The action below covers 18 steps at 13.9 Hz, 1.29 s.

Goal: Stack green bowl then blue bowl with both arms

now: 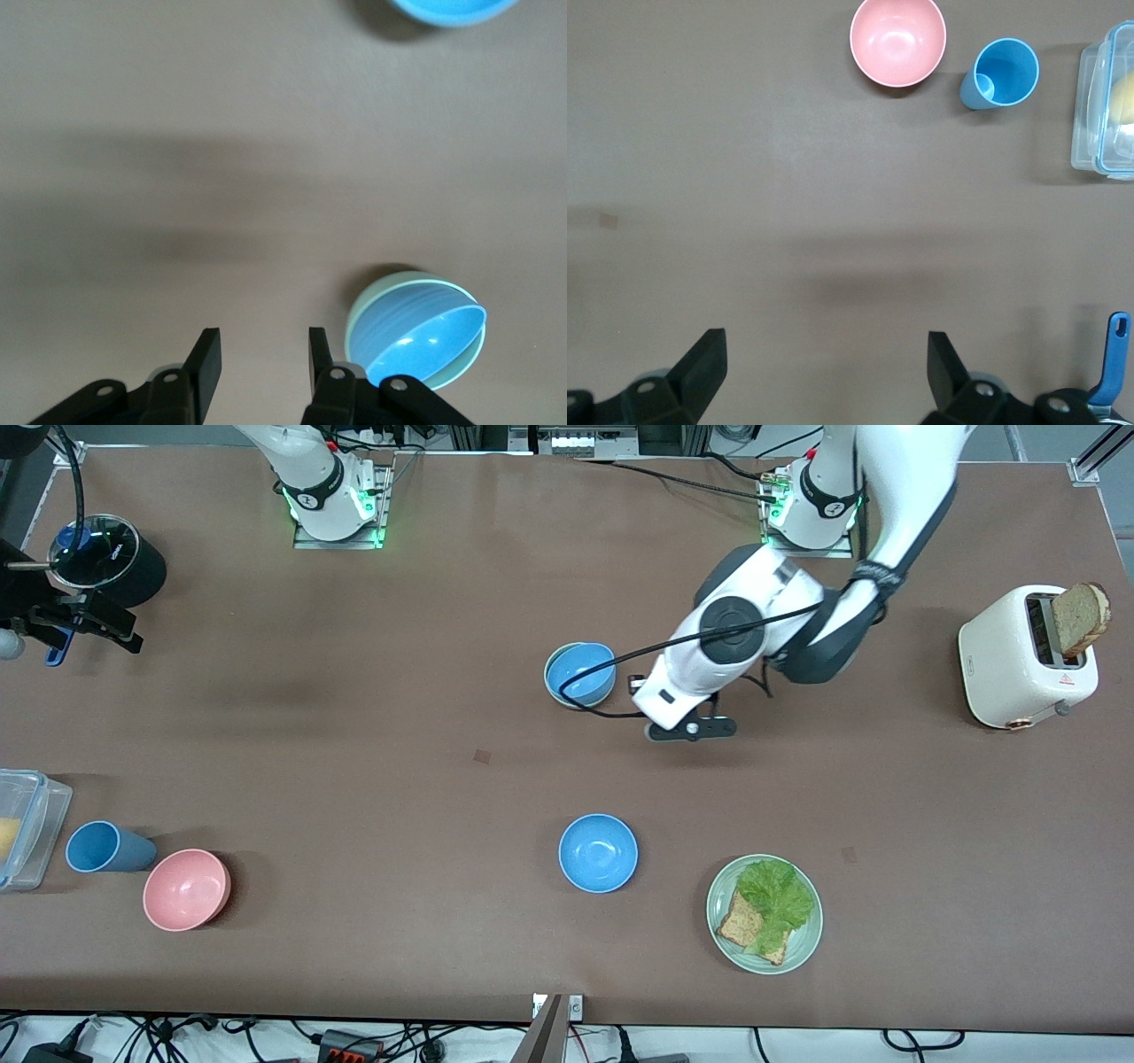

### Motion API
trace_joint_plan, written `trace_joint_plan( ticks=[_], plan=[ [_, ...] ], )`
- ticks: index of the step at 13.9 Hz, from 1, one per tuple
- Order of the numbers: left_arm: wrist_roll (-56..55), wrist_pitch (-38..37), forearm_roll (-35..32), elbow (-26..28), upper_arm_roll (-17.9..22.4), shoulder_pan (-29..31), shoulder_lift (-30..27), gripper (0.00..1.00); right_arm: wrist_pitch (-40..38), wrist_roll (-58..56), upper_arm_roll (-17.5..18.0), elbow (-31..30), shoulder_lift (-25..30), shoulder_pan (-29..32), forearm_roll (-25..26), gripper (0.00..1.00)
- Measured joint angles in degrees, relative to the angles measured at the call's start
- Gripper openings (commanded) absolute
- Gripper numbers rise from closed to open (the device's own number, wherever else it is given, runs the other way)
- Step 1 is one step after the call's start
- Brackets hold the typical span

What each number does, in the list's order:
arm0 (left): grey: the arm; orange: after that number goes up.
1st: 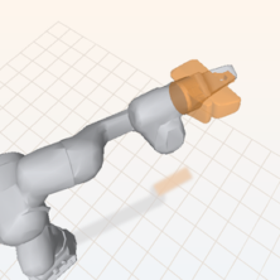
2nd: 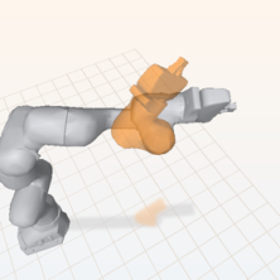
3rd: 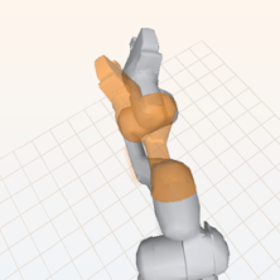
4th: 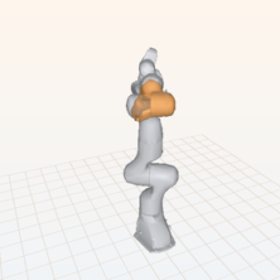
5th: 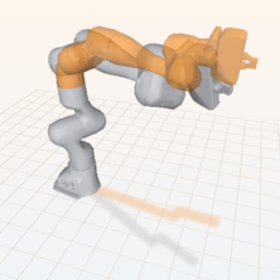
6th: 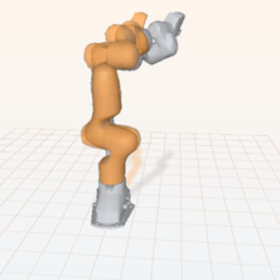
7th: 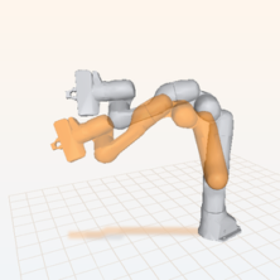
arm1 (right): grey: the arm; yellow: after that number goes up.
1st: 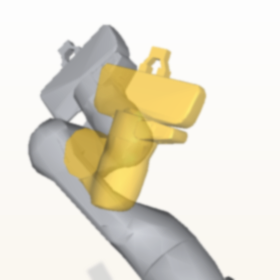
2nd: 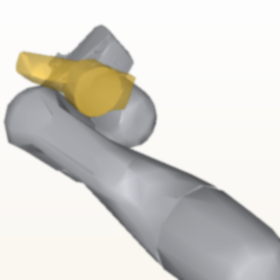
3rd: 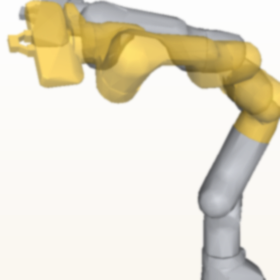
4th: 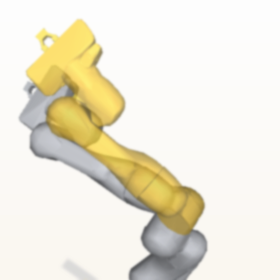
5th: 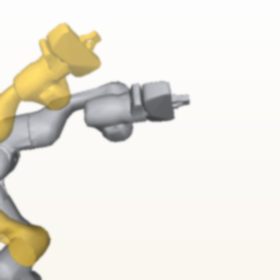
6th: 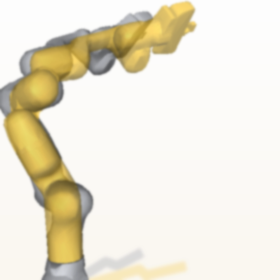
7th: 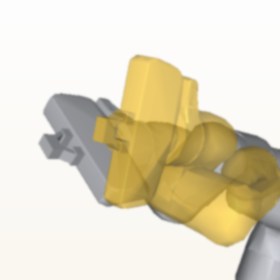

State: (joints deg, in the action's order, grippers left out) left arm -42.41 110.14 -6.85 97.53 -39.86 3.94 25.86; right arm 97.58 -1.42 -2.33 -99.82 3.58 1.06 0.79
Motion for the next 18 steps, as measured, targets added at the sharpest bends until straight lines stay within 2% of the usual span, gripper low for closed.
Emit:
trace_joint_plan(
  ticks=[3, 7, 8, 9, 15, 18],
  plan=[
    [6.7, -2.1, 0.2, -0.2, -0.3, 4.7, -4.8, 0.73, 0.0, 0.0, 0.0, 0.0, 0.0, 0.0, 0.0, 1.00],
    [18.0, -6.1, 2.7, -3.5, -0.3, 11.5, -6.5, 0.76, 0.0, 0.0, 0.0, 0.0, 0.0, 0.0, 0.0, 1.00],
    [20.0, -8.1, 2.8, -5.0, -0.3, 12.8, -6.5, 0.92, 0.0, 0.0, 0.0, 0.0, 0.0, 0.0, 0.0, 1.00],
    [22.2, -9.8, 2.8, -6.3, -0.3, 14.1, -6.5, 1.00, 0.0, 0.0, 0.0, 0.0, 0.0, 0.0, 0.0, 1.00],
    [35.4, -14.4, 2.8, -10.7, -0.1, 21.6, -6.5, 1.00, 0.0, 0.0, 0.0, 0.0, 0.0, 0.0, 0.0, 1.00],
    [36.4, -15.1, 4.8, -12.2, 3.8, 22.1, -7.1, 1.00, 0.0, -0.1, 0.0, 0.0, 0.0, -0.1, 0.0, 1.00]
  ],
)
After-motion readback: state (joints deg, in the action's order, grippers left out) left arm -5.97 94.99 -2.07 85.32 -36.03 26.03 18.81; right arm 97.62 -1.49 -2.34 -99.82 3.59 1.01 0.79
